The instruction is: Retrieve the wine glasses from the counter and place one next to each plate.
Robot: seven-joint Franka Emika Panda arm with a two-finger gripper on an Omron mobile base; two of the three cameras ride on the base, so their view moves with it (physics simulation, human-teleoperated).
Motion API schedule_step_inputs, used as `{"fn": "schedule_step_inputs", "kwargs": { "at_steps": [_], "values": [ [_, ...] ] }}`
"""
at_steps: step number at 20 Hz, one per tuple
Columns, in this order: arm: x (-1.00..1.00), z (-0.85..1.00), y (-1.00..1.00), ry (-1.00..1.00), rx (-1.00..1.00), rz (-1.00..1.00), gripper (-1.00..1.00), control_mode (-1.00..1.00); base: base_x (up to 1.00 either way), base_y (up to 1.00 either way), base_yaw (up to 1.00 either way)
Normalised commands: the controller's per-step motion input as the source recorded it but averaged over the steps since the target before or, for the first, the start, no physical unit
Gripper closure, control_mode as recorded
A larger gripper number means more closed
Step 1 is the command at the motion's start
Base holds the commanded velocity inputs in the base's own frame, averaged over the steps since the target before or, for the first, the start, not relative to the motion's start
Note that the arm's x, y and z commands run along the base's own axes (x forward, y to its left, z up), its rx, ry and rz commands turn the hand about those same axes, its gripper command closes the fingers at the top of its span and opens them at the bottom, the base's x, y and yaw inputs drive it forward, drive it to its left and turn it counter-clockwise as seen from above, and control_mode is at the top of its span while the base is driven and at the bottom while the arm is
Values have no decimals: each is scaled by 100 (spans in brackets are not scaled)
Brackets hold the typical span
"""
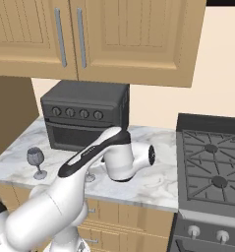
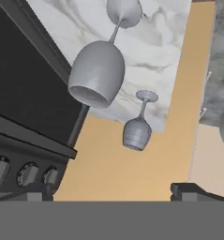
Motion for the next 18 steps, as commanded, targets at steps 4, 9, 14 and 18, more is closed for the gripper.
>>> {"fn": "schedule_step_inputs", "kwargs": {
  "at_steps": [4,9,14,18],
  "values": [
    [6,-21,-12,7,2,6,-100,-100,0,0,0],
    [10,-28,-1,6,3,4,-100,-100,0,0,0],
    [4,-20,-3,3,0,2,-100,-100,0,0,0],
    [4,-20,0,4,0,0,-100,-100,0,0,0]
  ]
}}
